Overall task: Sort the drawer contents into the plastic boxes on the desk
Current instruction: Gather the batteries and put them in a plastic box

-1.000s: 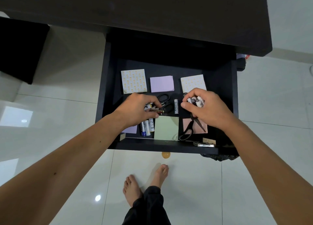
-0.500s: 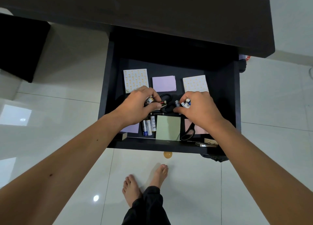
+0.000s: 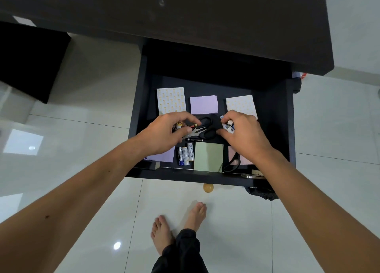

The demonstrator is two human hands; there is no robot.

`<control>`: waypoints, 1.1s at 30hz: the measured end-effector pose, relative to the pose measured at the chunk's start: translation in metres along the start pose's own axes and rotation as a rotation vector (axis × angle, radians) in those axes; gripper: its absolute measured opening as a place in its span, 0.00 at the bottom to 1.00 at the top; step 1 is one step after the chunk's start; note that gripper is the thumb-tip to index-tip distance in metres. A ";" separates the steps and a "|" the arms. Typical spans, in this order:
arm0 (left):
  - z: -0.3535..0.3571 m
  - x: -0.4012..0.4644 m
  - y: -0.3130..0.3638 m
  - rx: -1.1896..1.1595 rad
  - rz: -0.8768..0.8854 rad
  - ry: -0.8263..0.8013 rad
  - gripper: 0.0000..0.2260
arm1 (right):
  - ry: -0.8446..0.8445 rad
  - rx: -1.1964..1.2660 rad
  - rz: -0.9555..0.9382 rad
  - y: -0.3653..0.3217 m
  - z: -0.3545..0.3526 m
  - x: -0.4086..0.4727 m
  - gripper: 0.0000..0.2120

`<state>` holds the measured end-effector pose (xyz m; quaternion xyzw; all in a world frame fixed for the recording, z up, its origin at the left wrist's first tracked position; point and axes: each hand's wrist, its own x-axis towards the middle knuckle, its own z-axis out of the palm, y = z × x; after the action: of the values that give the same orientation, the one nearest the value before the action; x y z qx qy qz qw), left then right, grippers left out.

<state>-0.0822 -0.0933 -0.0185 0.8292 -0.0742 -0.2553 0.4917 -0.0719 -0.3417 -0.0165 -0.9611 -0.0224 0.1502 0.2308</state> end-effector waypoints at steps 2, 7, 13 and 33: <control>0.003 0.000 -0.003 0.029 -0.031 0.003 0.06 | 0.036 0.034 0.040 0.000 0.000 0.000 0.19; 0.009 0.005 -0.010 0.165 -0.037 0.006 0.07 | -0.006 -0.065 -0.018 0.002 0.004 0.004 0.12; 0.010 0.011 -0.014 0.277 -0.033 -0.005 0.08 | -0.022 0.111 -0.006 0.009 -0.003 0.003 0.06; 0.018 0.016 -0.002 0.559 -0.149 0.027 0.09 | -0.218 0.791 0.108 0.016 -0.018 -0.014 0.09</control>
<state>-0.0778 -0.1120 -0.0327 0.9390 -0.0741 -0.2493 0.2249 -0.0805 -0.3658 -0.0043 -0.7765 0.0632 0.2600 0.5705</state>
